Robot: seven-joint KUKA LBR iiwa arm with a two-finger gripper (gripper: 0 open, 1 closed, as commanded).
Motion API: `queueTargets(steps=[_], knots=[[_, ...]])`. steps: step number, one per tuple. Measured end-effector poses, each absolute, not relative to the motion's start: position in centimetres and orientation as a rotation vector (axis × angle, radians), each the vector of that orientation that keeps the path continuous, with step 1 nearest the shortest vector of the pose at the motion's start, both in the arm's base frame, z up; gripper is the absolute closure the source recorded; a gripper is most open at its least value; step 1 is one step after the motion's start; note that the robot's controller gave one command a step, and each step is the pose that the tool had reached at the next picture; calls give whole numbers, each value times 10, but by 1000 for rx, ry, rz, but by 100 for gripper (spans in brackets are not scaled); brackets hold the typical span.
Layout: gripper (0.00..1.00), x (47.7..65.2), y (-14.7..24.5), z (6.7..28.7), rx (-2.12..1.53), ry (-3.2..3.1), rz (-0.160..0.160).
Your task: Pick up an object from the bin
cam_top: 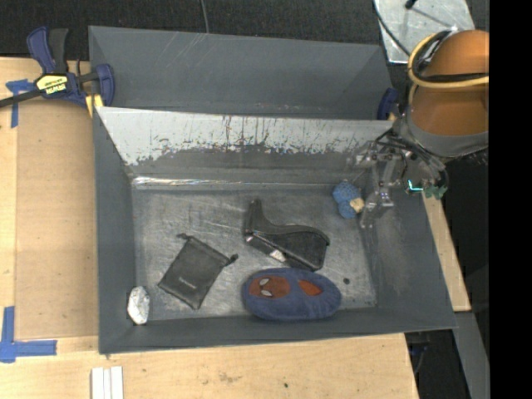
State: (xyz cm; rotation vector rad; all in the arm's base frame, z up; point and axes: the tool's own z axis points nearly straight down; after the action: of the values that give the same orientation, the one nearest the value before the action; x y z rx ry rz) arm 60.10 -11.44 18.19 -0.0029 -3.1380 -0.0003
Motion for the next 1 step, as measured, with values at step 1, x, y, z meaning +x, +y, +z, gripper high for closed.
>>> queueTargets(steps=[1], knots=[[0,603,-128,71,-6,-3152,1]])
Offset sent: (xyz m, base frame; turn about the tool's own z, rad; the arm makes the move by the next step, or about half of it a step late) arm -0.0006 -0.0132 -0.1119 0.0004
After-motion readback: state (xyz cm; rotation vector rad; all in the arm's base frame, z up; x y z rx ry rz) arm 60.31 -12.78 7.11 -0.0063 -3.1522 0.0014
